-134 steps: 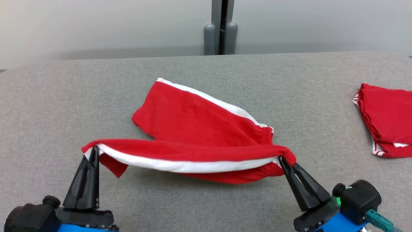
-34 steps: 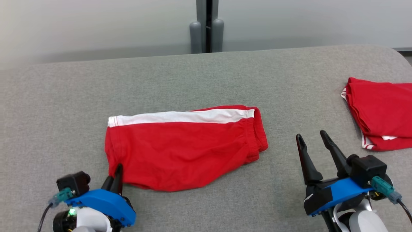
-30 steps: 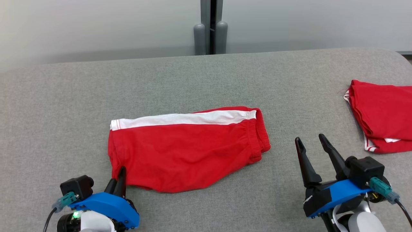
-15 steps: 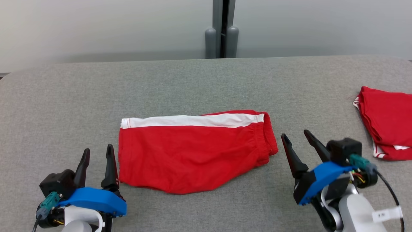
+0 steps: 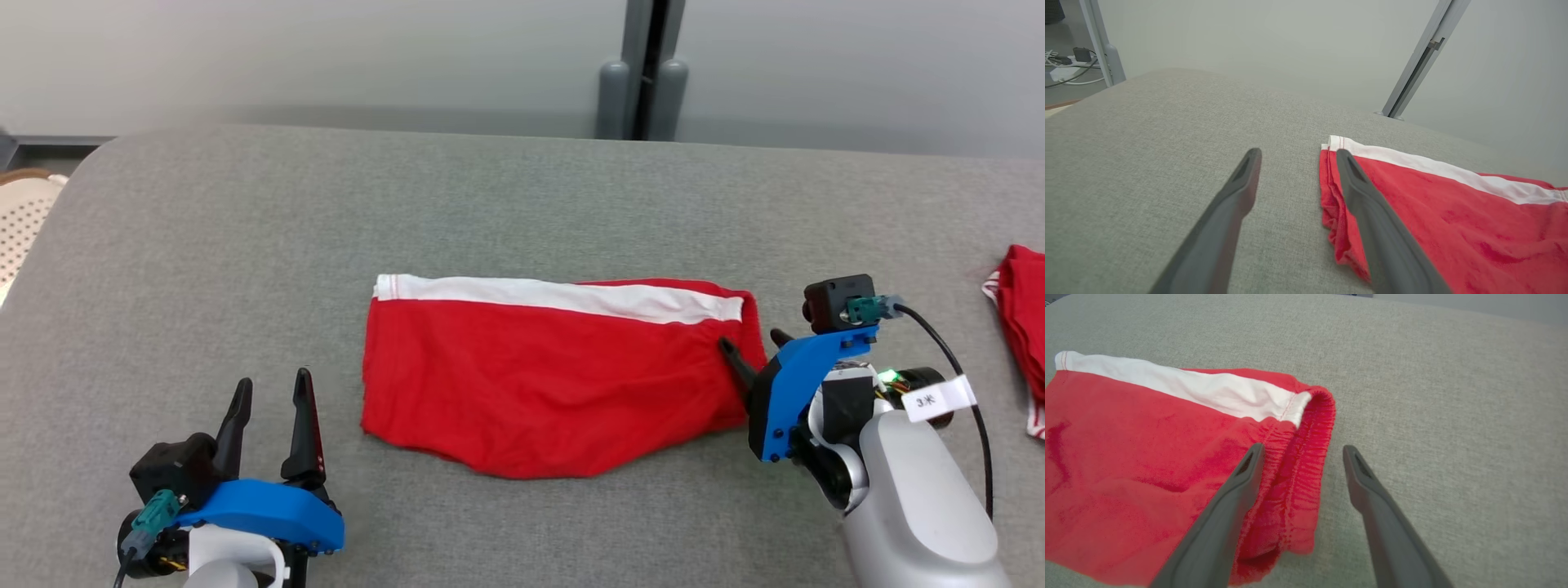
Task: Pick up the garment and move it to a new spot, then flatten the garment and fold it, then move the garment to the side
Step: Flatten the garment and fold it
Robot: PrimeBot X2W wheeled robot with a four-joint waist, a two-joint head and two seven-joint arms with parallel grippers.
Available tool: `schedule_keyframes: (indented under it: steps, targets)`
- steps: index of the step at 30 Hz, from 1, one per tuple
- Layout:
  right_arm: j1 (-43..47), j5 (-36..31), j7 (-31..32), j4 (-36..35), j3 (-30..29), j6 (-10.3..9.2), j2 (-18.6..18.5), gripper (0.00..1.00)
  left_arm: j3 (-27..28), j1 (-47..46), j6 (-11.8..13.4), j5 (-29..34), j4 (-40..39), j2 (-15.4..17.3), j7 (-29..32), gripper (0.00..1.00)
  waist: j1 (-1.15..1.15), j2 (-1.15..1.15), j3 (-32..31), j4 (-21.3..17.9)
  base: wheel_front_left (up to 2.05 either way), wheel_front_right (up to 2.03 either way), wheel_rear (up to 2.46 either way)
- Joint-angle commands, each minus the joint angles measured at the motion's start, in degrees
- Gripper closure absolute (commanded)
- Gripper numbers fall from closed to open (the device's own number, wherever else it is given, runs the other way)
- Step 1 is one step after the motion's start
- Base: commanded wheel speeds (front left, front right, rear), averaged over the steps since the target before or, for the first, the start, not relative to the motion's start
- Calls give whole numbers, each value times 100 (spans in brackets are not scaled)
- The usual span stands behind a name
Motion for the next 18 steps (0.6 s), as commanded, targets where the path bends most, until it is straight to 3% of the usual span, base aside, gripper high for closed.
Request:
schedule_keyframes:
  steps: [1, 8, 9, 10, 12, 14, 18]
  targets:
    - [-140, -35, 184, 162, -8, 1, -58, 0, 20, -86, -9, 8, 35, 0, -51, 0, 0, 0, 51, 116, 0, 0, 0]
    - [-228, 452, 932, 657, 90, 1, -80, 3, -14, -28, 26, 20, 52, -41, -110, 0, 0, 0, 65, 287, 0, 0, 0]
    - [-237, 557, 991, 695, 109, 1, -77, 31, -21, -23, 33, 23, 41, -45, -116, 0, 0, 0, 72, 297, 0, 0, 0]
    - [-236, 658, 1031, 731, 121, 1, -72, 51, -22, -22, 42, 25, 32, -42, -114, 0, 0, 0, 79, 302, 0, 0, 0]
    - [-250, 777, 1024, 765, 192, 1, -75, 64, -31, -31, 51, 32, 18, -31, -124, 0, 0, 0, 94, 298, 0, 0, 0]
    - [-282, 884, 945, 761, 276, 1, -94, 100, -52, -58, 30, 39, 23, -16, -133, 0, 0, 0, 107, 272, 0, 0, 0]
    - [-373, 1163, 835, 685, 372, 0, -245, 100, -129, -87, 3, 62, -1, -22, -121, 0, 0, 0, 98, 172, 0, 0, 0]
